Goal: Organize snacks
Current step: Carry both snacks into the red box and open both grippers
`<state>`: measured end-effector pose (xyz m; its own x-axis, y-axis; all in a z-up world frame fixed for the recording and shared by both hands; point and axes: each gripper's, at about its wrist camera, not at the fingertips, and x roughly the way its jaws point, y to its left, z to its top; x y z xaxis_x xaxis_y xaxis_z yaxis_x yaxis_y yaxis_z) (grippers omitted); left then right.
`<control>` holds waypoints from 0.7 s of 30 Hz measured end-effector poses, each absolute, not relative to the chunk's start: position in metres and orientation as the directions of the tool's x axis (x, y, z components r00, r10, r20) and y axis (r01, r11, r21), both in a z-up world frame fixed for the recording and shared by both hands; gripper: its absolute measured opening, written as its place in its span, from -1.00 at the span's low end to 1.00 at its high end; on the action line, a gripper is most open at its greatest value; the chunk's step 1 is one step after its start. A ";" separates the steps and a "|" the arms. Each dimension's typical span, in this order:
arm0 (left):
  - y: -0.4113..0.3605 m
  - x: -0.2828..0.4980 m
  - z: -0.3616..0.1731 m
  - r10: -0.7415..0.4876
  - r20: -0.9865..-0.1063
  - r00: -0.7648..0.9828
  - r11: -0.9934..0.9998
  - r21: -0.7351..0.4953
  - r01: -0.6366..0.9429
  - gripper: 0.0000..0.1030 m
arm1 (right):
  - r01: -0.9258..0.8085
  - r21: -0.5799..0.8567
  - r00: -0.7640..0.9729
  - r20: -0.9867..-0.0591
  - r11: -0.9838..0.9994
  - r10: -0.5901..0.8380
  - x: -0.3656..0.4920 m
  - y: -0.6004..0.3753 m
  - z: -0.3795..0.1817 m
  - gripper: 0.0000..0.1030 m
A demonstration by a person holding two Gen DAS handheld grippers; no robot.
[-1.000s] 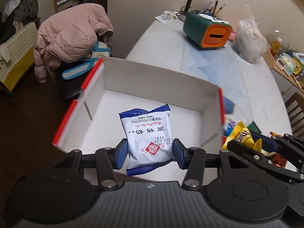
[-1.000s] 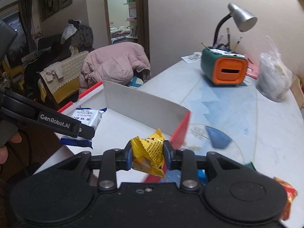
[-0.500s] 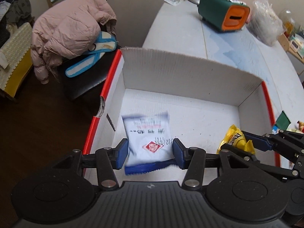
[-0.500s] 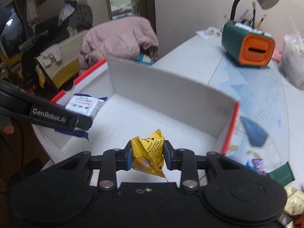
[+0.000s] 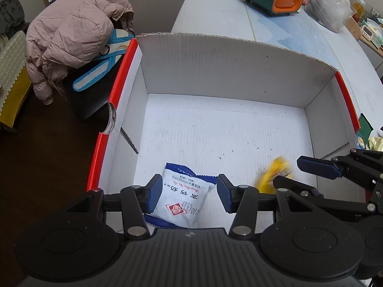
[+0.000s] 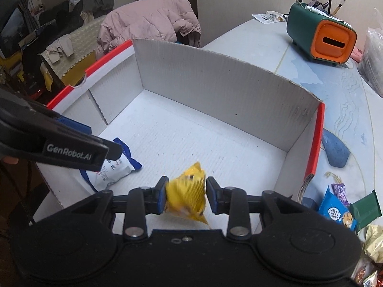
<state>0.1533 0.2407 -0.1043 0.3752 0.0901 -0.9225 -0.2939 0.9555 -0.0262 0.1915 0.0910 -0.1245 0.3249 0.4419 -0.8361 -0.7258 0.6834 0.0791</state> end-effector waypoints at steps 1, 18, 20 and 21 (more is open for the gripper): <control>0.240 0.152 -0.104 0.089 -0.921 0.379 0.955 -0.029 -0.295 -0.04 | -0.724 0.083 0.322 -0.837 0.684 0.443 0.192 0.091 -0.125 -0.33; 0.206 0.126 -0.050 0.080 -0.843 0.531 0.971 -0.054 -0.232 -0.04 | -0.676 0.141 0.394 -0.760 0.723 0.517 0.175 0.053 -0.084 0.11; 0.198 0.125 -0.044 0.073 -0.831 0.551 0.975 -0.055 -0.214 -0.04 | -0.672 0.146 0.407 -0.747 0.726 0.526 0.172 0.045 -0.078 0.20; 0.194 0.124 -0.040 0.073 -0.825 0.561 0.977 -0.053 -0.205 -0.04 | -0.669 0.149 0.413 -0.740 0.728 0.531 0.171 0.041 -0.074 0.22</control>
